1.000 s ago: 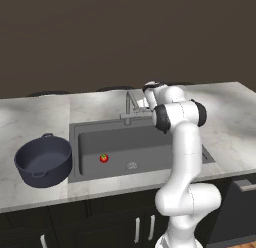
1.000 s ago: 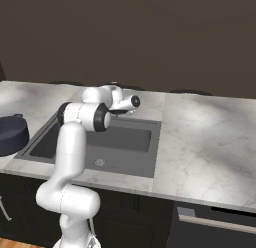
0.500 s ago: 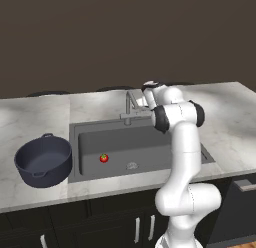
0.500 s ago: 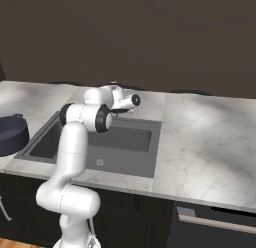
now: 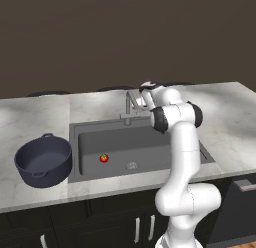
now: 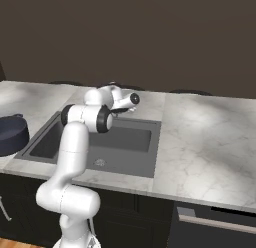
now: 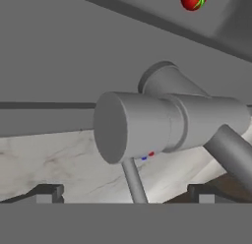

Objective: Dump the tomato from the pot into the sink. Then turn on the water and wash the tomato. Then turn off the water and put the tomato back in the pot.

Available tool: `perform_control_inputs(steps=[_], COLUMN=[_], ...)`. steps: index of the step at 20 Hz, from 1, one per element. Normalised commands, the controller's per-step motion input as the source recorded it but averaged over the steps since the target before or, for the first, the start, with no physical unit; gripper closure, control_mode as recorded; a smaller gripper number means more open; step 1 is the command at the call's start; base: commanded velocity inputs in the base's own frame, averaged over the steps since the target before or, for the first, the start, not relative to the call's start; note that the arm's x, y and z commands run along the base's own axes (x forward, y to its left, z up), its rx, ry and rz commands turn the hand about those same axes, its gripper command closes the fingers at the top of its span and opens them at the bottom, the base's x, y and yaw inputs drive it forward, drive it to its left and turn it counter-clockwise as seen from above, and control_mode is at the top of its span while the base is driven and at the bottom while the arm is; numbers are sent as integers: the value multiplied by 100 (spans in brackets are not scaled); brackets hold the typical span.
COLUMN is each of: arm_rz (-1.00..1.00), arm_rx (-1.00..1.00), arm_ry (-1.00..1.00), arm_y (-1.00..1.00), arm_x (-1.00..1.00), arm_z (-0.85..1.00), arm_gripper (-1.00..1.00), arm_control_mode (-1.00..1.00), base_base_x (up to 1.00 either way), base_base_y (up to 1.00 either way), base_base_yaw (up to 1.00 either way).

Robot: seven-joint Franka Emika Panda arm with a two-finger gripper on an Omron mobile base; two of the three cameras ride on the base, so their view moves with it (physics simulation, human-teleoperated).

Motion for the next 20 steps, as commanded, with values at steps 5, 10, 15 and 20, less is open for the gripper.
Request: perform_control_inputs(steps=[5, 10, 15, 20], arm_rz=[-6, -6, -4, -4], arm_rx=[-8, -6, -1, 0], arm_ry=[6, 4, 0, 0], arm_y=[-3, -36, -56, -56], arm_x=[0, 0, 0, 0], arm_z=[-22, -11, 0, 0], arm_gripper=[100, 100, 100, 100], arm_control_mode=[-100, -100, -100, -100], base_base_x=[0, 0, 0, 0], base_base_y=[0, 0, 0, 0], base_base_yaw=[0, 0, 0, 0])
